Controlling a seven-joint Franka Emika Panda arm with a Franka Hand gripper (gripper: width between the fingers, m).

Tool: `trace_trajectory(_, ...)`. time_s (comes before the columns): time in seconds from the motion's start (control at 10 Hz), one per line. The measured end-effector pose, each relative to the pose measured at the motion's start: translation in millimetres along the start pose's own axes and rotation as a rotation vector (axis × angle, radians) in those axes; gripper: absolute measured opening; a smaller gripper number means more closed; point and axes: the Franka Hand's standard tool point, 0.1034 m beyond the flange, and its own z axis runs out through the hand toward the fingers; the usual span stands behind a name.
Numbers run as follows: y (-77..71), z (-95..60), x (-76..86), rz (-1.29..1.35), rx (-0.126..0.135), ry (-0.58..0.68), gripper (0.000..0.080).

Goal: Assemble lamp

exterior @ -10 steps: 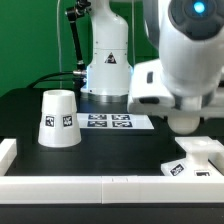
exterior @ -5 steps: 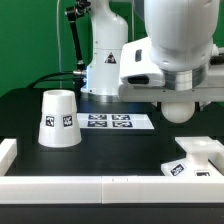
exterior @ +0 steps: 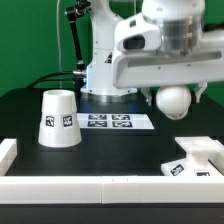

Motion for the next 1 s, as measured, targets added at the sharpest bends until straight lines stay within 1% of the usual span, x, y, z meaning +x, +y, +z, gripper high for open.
trace_trajectory(0.1, -1.0, -7.8, 9.1, -0.001, 0.002, 0.098, 0.0579)
trace_trajectory(0.2, -0.1, -3.7, 9.2, -0.003, -0.003, 0.172, 0.0579)
trace_trajectory(0.3, 0.9, -1.7, 8.6, -0.004, -0.007, 0.212, 0.0579)
trace_trajectory(0.4, 1.3, -4.5, 15.3, -0.008, -0.012, 0.312, 0.0579)
trace_trajectory(0.5, 3.0, -5.2, 14.5, -0.021, -0.02, 0.372, 0.0579)
trace_trajectory(0.6, 4.8, -16.3, 15.9, -0.066, -0.039, 0.4, 0.0579)
trace_trajectory(0.7, 3.6, -37.5, 26.4, -0.111, -0.06, 0.503, 0.0579)
trace_trajectory(0.8, -1.4, -47.1, 30.5, -0.18, -0.093, 0.542, 0.0579)
trace_trajectory(0.9, -8.8, -54.3, 35.0, -0.226, -0.113, 0.576, 0.0579)
trace_trajectory(1.0, -6.6, -57.4, 39.3, -0.21, -0.097, 0.716, 0.0579)
